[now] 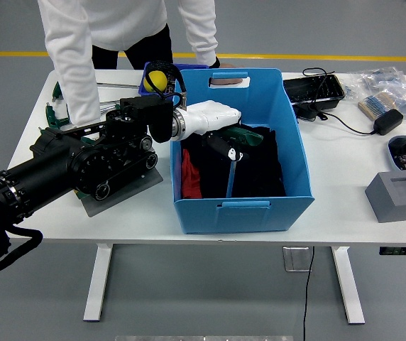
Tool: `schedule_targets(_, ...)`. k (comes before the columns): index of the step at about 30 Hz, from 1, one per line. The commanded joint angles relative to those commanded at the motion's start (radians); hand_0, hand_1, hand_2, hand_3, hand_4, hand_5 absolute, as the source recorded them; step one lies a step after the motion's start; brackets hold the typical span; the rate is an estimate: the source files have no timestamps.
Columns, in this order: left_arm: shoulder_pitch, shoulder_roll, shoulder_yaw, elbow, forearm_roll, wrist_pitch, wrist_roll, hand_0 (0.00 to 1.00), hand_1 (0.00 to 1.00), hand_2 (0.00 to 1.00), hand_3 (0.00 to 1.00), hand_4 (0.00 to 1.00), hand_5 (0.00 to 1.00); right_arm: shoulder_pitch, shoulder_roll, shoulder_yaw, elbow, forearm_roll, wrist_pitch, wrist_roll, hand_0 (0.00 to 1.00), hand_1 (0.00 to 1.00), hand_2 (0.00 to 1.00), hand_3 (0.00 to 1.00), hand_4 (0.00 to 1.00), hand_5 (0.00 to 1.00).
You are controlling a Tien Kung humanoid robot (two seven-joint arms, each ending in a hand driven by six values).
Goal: Lift tool from toolbox,place it in box,lift tool from toolbox,place it in box
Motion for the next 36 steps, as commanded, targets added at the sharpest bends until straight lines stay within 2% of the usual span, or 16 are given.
schedule_targets(5, -0.006, -0.010, 0.009, 0.005, -0.019, -0.037, -0.007, 0.157, 0.092, 0.137, 0.218, 0.862, 0.626, 0.004, -0.002, -0.001, 0.000, 0.001, -0.001, 0.003, 0.641, 0.614, 0.682, 0.552, 0.775, 0.674)
schedule_targets(6, -0.008, -0.012, 0.011, 0.006, -0.021, -0.038, -0.010, 0.238, 0.212, 0.265, 0.442, 0.907, 0.705, 0.005, -0.003, 0.000, 0.000, 0.000, -0.002, 0.003, 0.640, 0.612, 0.681, 0.551, 0.774, 0.673)
schedule_targets(11, -0.017, -0.024, 0.021, 0.018, -0.019, -0.025, -0.026, 0.238, 0.212, 0.265, 0.442, 0.907, 0.705, 0.011, -0.004, 0.005, -0.001, -0.009, -0.003, 0.003, 0.640, 0.612, 0.681, 0.551, 0.774, 0.673)
schedule_targets(12, -0.019, -0.026, 0.022, 0.021, -0.017, -0.021, -0.029, 0.318, 0.346, 0.452, 0.539, 0.930, 0.739, 0.012, -0.005, 0.006, -0.001, -0.012, -0.003, 0.002, 0.633, 0.611, 0.679, 0.550, 0.773, 0.672)
schedule_targets(17, -0.025, -0.027, 0.021, 0.035, 0.003, 0.008, -0.041, 0.318, 0.346, 0.452, 0.539, 0.930, 0.739, 0.014, -0.006, 0.011, -0.001, -0.021, -0.004, 0.000, 0.633, 0.611, 0.679, 0.550, 0.773, 0.672)
schedule_targets(18, -0.026, -0.027, 0.019, 0.038, 0.009, 0.013, -0.042, 0.450, 0.508, 0.602, 0.627, 0.954, 0.745, 0.015, -0.006, 0.012, -0.001, -0.023, -0.004, -0.001, 0.633, 0.611, 0.676, 0.551, 0.772, 0.673)
schedule_targets(24, -0.031, -0.027, -0.003, 0.057, 0.034, 0.056, -0.050, 0.450, 0.508, 0.602, 0.627, 0.954, 0.745, 0.016, -0.008, 0.016, 0.000, -0.033, -0.004, -0.003, 0.633, 0.611, 0.676, 0.551, 0.772, 0.673)
schedule_targets(25, -0.031, -0.026, -0.010, 0.059, 0.036, 0.068, -0.055, 0.522, 0.588, 0.681, 0.676, 0.962, 0.740, 0.016, -0.008, 0.017, 0.000, -0.034, -0.005, -0.003, 0.630, 0.608, 0.677, 0.550, 0.771, 0.671)
schedule_targets(27, -0.032, -0.024, -0.023, 0.056, 0.039, 0.089, -0.066, 0.522, 0.588, 0.681, 0.676, 0.962, 0.740, 0.016, -0.008, 0.018, 0.001, -0.036, -0.005, -0.004, 0.630, 0.608, 0.677, 0.550, 0.771, 0.671)
schedule_targets(31, -0.033, -0.020, -0.049, 0.039, 0.039, 0.133, -0.094, 0.540, 0.606, 0.710, 0.692, 0.971, 0.738, 0.016, -0.009, 0.024, 0.003, -0.048, -0.006, -0.007, 0.631, 0.607, 0.675, 0.549, 0.771, 0.670)
schedule_targets(36, -0.029, -0.013, -0.084, -0.002, 0.042, 0.164, -0.115, 0.543, 0.608, 0.711, 0.693, 0.975, 0.737, 0.015, -0.009, 0.026, 0.003, -0.051, -0.006, -0.008, 0.632, 0.608, 0.675, 0.549, 0.770, 0.668)
